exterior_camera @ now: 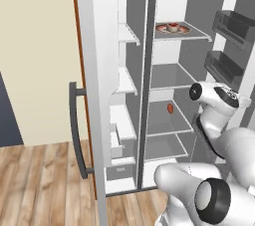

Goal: Retrieve the steak from the fridge and place it on the saucepan with marinade on the stove.

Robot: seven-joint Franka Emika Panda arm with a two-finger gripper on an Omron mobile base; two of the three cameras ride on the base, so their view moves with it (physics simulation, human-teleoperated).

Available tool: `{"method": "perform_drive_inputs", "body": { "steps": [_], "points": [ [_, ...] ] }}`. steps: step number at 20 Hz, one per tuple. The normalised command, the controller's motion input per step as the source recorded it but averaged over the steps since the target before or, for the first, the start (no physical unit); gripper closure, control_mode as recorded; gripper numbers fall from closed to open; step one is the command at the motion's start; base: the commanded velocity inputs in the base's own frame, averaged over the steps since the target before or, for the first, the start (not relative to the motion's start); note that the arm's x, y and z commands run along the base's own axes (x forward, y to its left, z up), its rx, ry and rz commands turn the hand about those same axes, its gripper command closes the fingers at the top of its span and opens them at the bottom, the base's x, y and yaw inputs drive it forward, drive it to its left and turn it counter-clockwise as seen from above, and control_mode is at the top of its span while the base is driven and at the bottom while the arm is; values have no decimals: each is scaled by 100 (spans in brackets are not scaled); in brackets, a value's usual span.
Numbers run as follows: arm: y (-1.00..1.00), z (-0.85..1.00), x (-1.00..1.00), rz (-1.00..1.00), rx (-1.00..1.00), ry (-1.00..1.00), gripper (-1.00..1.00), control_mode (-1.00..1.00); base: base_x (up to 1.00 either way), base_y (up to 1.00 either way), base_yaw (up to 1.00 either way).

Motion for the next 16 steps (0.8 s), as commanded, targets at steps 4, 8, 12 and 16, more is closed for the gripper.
{"method": "perform_drive_inputs", "body": {
  "steps": [4,8,12,16],
  "points": [
    [-65,0,19,-3,0,0,-100,-100,0,0,0],
    [-70,0,16,-2,0,0,-100,-100,0,0,0],
    [-57,-3,3,-1,0,-2,-100,-100,0,0,0],
    [-1,0,-48,0,0,-13,-100,-100,0,0,0]
  ]
}}
